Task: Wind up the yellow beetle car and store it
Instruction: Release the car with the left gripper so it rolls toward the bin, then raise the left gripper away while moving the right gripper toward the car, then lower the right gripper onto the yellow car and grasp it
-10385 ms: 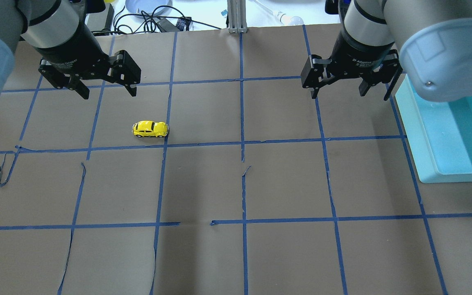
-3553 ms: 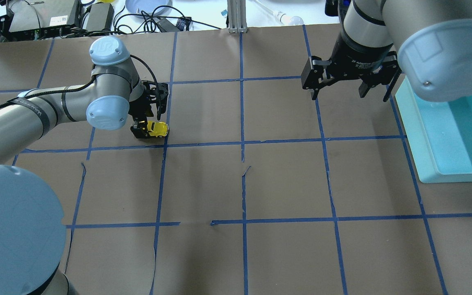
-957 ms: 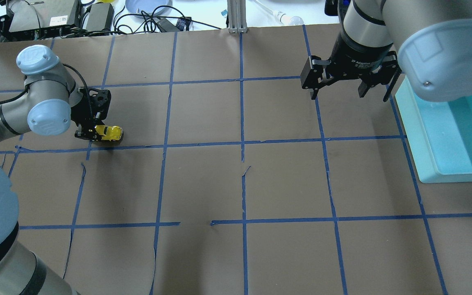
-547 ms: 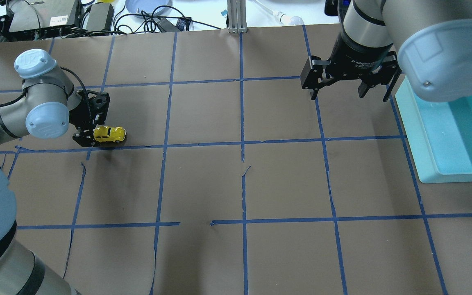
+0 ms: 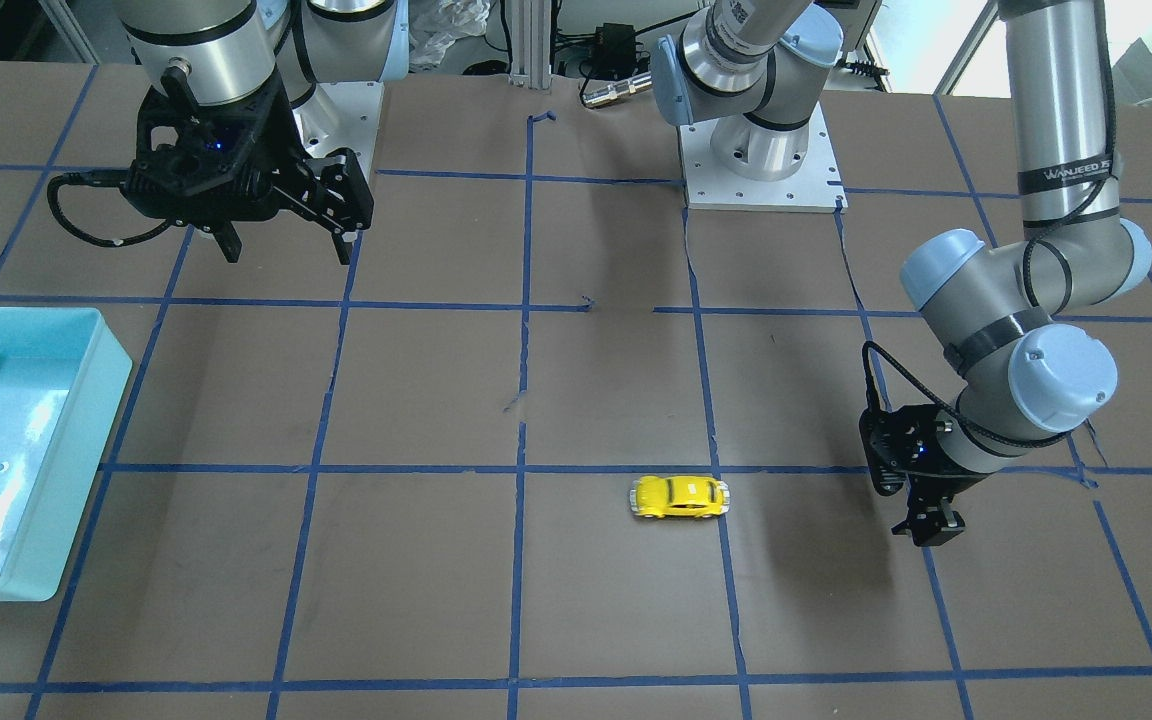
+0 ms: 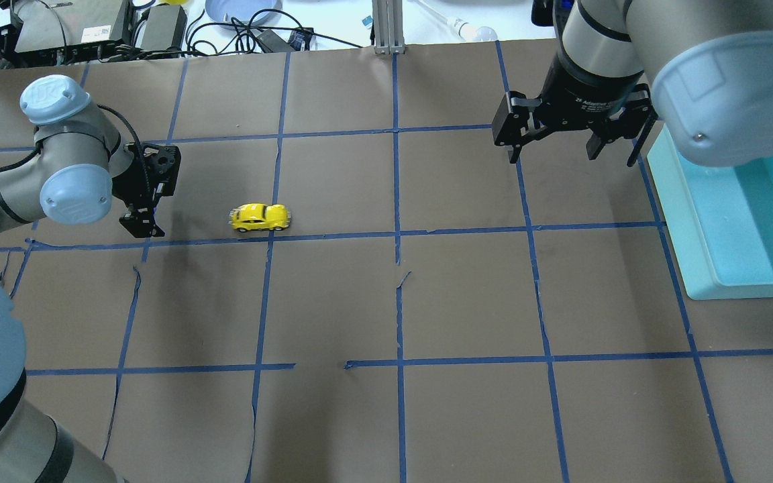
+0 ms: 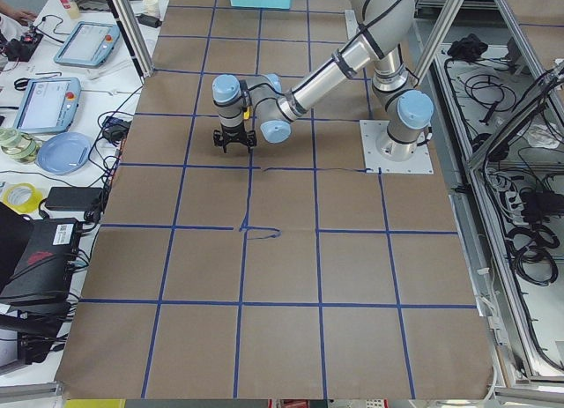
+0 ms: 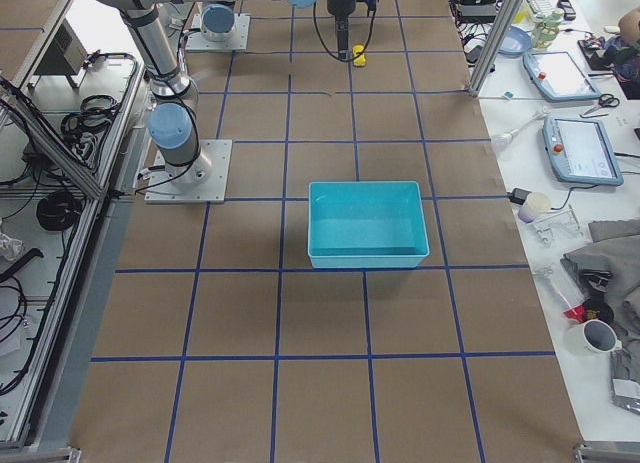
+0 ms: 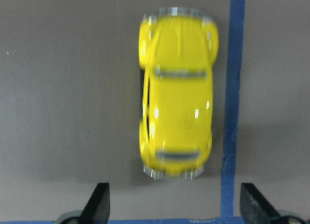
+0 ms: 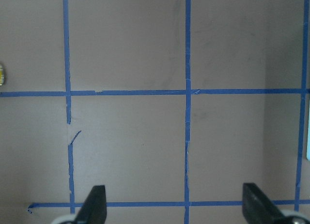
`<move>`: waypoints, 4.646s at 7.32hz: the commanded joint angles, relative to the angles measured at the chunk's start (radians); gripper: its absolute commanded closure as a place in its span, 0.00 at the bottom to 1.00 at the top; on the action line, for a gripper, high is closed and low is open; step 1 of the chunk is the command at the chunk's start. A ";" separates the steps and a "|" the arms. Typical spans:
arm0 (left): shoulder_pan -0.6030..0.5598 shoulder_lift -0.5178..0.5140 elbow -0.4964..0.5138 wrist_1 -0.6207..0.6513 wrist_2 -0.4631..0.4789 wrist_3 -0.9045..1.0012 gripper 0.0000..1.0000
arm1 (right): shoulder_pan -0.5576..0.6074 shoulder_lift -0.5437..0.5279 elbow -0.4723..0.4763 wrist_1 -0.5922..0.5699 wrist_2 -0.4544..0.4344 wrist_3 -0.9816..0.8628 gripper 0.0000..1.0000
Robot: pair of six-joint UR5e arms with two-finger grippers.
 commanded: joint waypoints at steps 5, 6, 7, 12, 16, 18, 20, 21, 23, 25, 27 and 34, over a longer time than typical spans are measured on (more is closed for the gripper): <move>-0.183 0.176 0.079 -0.295 -0.051 -0.510 0.14 | 0.000 0.001 0.000 0.001 -0.003 0.000 0.00; -0.199 0.213 0.080 -0.304 -0.045 -0.639 0.14 | 0.000 0.001 0.000 0.002 -0.003 0.000 0.00; -0.222 0.246 0.085 -0.318 -0.041 -0.761 0.14 | -0.002 0.001 0.000 0.002 -0.005 -0.002 0.00; -0.280 0.385 0.126 -0.436 -0.034 -1.370 0.11 | -0.012 0.005 -0.030 0.004 -0.026 -0.014 0.00; -0.326 0.506 0.128 -0.510 -0.010 -1.711 0.00 | -0.052 0.042 -0.109 0.021 -0.044 -0.026 0.00; -0.329 0.553 0.128 -0.562 0.030 -1.757 0.00 | -0.049 0.048 -0.083 -0.065 -0.139 -0.041 0.00; -0.358 0.554 0.142 -0.562 0.038 -1.785 0.00 | -0.051 0.068 -0.055 -0.070 -0.133 -0.098 0.00; -0.368 0.547 0.149 -0.562 0.041 -1.785 0.00 | -0.060 0.096 -0.051 -0.094 -0.138 -0.215 0.00; -0.369 0.550 0.149 -0.560 0.039 -1.797 0.00 | -0.141 0.133 -0.046 -0.140 -0.112 -0.477 0.00; -0.369 0.552 0.149 -0.560 0.039 -1.797 0.00 | -0.262 0.148 0.007 -0.160 0.018 -0.741 0.00; -0.369 0.552 0.149 -0.560 0.036 -1.797 0.00 | -0.366 0.156 0.093 -0.209 0.034 -1.072 0.00; -0.369 0.554 0.148 -0.559 0.039 -1.797 0.00 | -0.456 0.396 0.224 -0.679 0.126 -1.793 0.00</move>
